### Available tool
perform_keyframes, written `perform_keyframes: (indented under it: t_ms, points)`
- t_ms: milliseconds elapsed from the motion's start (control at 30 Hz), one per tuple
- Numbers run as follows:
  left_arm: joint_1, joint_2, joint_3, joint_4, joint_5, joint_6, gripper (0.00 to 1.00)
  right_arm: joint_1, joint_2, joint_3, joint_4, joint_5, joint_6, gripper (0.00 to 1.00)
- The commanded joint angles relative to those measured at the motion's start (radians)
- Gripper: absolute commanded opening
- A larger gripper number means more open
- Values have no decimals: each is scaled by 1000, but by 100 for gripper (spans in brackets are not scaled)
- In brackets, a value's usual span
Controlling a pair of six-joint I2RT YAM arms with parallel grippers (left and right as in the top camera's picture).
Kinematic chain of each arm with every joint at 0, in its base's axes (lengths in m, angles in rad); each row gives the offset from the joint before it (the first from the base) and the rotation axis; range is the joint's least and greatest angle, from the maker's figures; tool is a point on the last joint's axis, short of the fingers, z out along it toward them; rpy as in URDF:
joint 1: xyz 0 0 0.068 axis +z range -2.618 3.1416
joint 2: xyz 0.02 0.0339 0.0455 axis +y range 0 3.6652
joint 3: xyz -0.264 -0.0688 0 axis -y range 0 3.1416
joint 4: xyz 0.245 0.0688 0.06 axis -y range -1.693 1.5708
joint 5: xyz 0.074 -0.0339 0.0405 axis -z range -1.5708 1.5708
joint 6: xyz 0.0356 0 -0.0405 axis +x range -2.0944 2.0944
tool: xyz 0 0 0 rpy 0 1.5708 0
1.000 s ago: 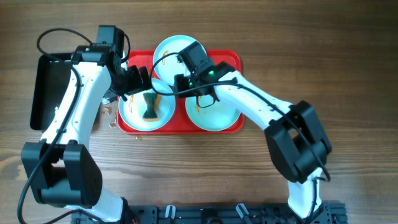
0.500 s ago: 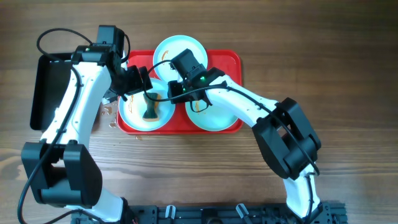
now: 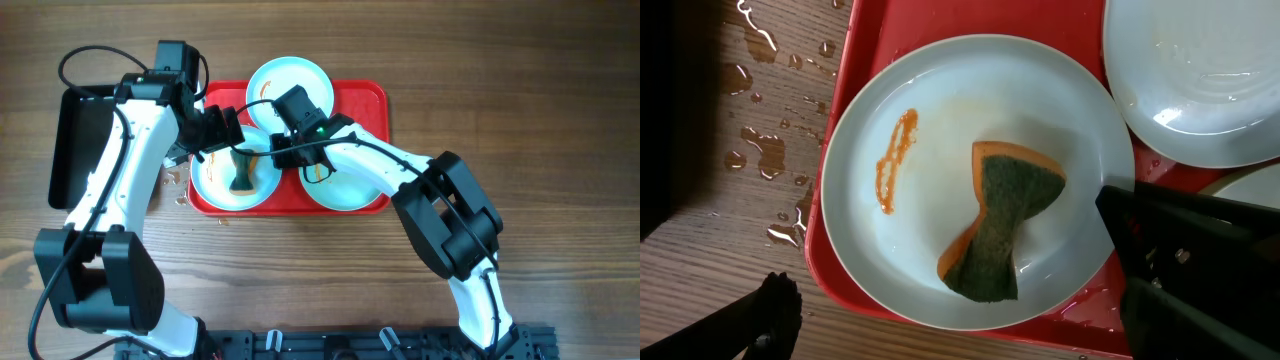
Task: Clean dirty plates on tray and stack at the side
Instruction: 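Reach the right gripper over and grip the lower-left plate's rim, then scrub the lower-left plate with the sponge while the right gripper holds it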
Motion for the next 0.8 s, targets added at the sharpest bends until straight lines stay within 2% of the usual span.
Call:
perform_keyframes:
  t_ms: [0, 67, 167, 267, 400, 567, 667, 767]
  points:
    - [2, 13, -3, 1, -9, -10, 84, 5, 30, 13, -4, 25, 1, 17]
    - [1, 13, -7, -2, -5, -10, 75, 5, 30, 13, -8, 25, 1, 14]
    - [-2, 13, -29, 0, -5, -10, 69, 6, 30, 13, -13, 25, 1, 4]
    - [-4, 13, -79, 22, -1, -10, 67, 6, 30, 13, -18, 25, 0, 4]
    - [-4, 13, -163, 100, 62, -8, 76, 6, 30, 13, -22, 25, 0, 4]
    - [-4, 13, -238, 209, 179, 85, 92, 6, 30, 13, -31, 24, -1, 4]
    - [-4, 13, -266, 243, 179, 85, 92, 6, 30, 13, -32, 17, 0, 4]
    - [-5, 13, -294, 274, 180, 90, 87, 6, 30, 13, -33, 18, -2, 4]
